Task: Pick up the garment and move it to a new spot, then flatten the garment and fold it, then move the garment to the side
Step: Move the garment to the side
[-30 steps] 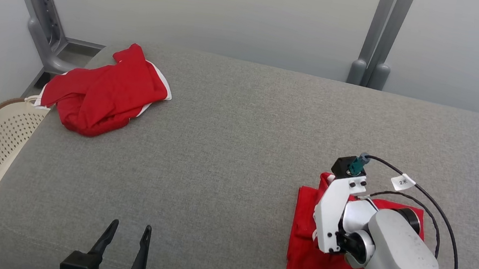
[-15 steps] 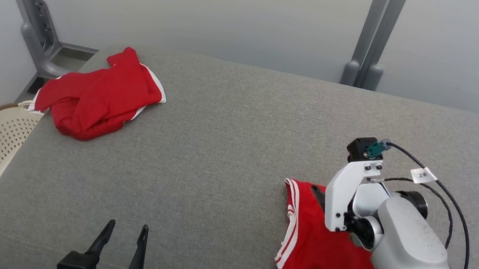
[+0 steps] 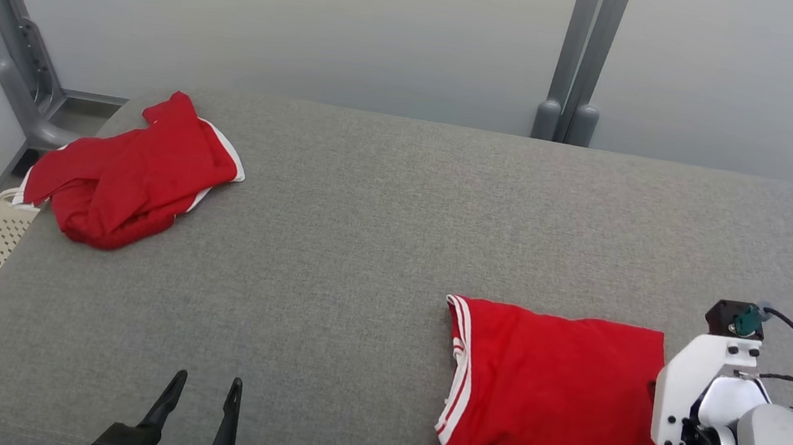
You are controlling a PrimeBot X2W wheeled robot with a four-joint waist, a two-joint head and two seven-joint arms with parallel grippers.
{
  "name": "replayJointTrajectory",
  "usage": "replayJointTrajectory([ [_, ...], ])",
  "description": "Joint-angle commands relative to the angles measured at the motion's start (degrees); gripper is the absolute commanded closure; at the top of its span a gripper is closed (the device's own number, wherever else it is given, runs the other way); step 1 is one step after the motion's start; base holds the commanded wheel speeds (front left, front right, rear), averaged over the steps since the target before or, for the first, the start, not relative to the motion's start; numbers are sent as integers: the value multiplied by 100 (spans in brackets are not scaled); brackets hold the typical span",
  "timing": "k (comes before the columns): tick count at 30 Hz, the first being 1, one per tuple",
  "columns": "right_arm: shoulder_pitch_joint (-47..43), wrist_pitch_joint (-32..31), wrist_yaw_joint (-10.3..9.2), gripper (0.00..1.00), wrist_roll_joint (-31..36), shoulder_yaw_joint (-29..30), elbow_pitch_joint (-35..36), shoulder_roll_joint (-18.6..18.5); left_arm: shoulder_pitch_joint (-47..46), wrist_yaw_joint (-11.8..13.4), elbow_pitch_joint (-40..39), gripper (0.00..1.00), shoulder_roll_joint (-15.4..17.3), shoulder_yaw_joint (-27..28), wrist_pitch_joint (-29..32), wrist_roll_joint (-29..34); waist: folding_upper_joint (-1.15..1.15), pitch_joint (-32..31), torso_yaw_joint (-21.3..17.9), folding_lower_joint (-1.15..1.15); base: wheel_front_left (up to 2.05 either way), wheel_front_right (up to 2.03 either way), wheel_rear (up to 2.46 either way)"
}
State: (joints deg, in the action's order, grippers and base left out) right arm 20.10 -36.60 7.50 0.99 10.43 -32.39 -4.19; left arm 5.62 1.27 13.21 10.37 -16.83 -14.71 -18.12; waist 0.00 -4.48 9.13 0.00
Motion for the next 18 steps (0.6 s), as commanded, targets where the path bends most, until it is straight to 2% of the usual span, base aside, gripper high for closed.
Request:
replayJointTrajectory([
  [1, -268, -142, -2, 0, 75, 125, 324, 56, 41, 33, -38, 0, 45, 11, -31, -30, 0, 30, -83, 0, 0, 0, 0],
  [9, -601, -426, -2, 0, 26, 232, 971, 115, -114, -23, -38, 0, 77, -16, -40, -19, 0, 158, -136, 0, 0, 0, 0],
  [18, -451, -364, -2, 0, -146, 320, 813, 118, -261, -42, 23, 0, 97, -64, -45, 2, 0, 367, 85, 0, 0, 0, 0],
])
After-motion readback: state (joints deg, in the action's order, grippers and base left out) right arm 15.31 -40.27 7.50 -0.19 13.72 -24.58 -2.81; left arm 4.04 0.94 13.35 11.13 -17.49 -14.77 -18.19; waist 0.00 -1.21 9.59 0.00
